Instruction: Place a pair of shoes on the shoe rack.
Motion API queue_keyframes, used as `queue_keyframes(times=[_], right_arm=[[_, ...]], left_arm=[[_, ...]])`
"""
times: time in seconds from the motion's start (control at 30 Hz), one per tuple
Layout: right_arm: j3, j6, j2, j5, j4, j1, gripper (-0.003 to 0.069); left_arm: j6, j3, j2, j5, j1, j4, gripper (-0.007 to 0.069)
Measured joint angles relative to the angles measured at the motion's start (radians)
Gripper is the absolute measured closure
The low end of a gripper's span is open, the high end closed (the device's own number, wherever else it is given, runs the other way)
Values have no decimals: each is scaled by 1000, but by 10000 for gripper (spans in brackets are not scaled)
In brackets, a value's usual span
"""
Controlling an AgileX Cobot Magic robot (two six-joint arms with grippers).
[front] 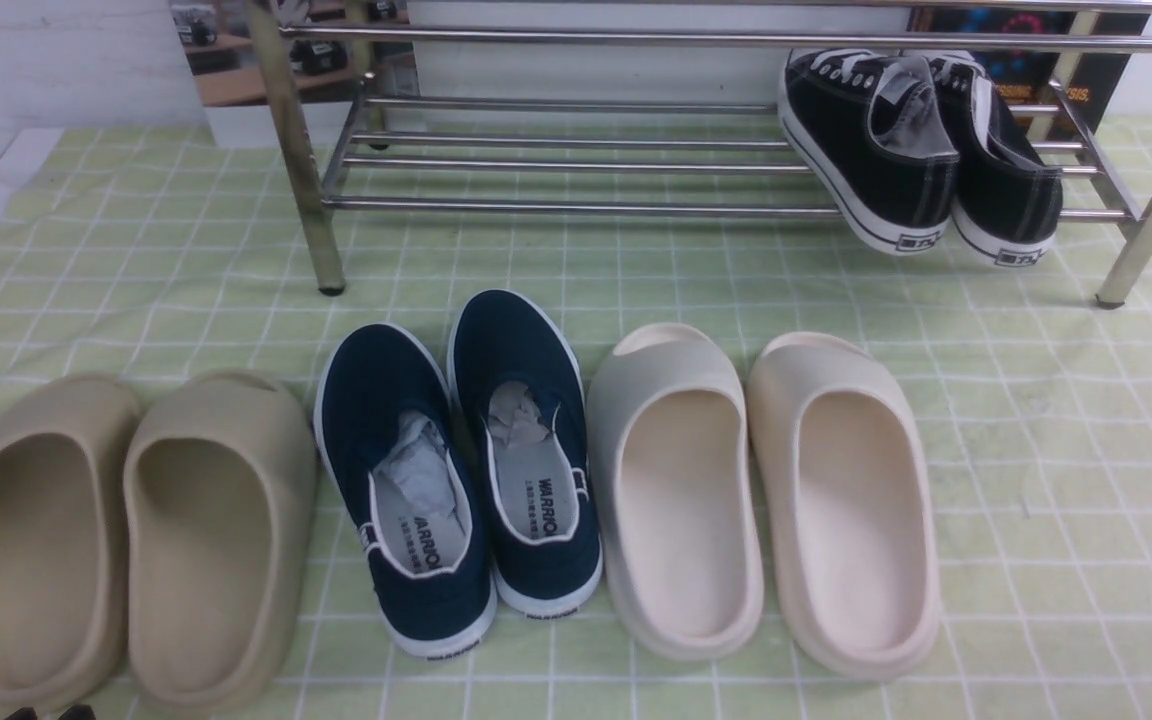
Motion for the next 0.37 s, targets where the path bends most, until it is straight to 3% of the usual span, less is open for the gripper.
queue_keyframes(times=[0.37], right_arm=[[0, 0, 0, 0, 0, 0, 629]], left_arm=[[0, 0, 0, 0, 0, 0, 386]])
